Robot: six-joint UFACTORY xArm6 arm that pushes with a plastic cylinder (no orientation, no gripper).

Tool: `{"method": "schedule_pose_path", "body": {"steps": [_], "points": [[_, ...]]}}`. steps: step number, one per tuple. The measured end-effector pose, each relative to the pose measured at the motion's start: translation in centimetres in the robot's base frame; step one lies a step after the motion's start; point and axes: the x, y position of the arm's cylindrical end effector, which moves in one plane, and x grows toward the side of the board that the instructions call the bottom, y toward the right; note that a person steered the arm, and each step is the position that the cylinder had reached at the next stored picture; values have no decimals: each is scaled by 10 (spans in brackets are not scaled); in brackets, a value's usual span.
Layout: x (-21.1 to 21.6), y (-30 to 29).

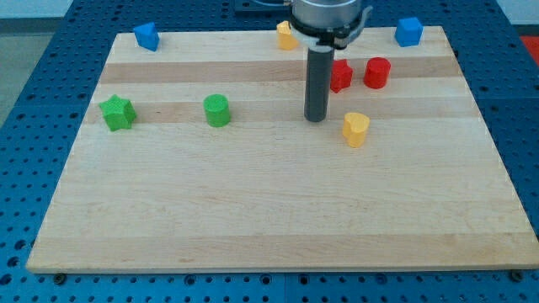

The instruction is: Move the yellow heart right side of the board

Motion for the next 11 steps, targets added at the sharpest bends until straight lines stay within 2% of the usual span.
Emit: {"method": "schedule_pose_path", "body": {"steps": [2, 3, 4, 7, 11], "points": [[14, -14], [57, -6], [74, 22], [29, 43], [29, 110]]}}
